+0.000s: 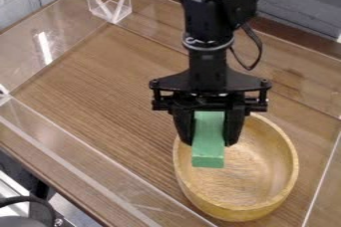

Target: Remove the green block from inside the brown bowl and put it on the table

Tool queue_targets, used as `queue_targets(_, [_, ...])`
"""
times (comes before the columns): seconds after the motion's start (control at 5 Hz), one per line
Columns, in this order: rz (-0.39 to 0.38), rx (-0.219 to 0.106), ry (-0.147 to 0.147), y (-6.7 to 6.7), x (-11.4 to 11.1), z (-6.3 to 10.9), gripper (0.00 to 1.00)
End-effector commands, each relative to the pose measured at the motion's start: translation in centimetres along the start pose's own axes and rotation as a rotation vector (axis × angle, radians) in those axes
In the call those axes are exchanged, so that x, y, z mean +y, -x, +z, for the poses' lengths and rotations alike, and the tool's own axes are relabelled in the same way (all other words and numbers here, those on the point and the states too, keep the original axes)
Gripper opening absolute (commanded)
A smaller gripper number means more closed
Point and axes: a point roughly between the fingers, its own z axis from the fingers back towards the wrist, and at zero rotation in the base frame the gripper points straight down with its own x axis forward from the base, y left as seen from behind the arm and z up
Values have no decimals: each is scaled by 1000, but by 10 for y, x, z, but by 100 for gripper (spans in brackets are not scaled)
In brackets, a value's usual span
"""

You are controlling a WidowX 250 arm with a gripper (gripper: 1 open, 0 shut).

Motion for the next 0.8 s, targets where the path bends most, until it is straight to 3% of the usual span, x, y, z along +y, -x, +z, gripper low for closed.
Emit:
queue_targets(0.0, [-2, -47, 45, -7, -5, 16, 0])
queue_targets(0.6, [-6, -46, 57, -7, -2, 21, 0])
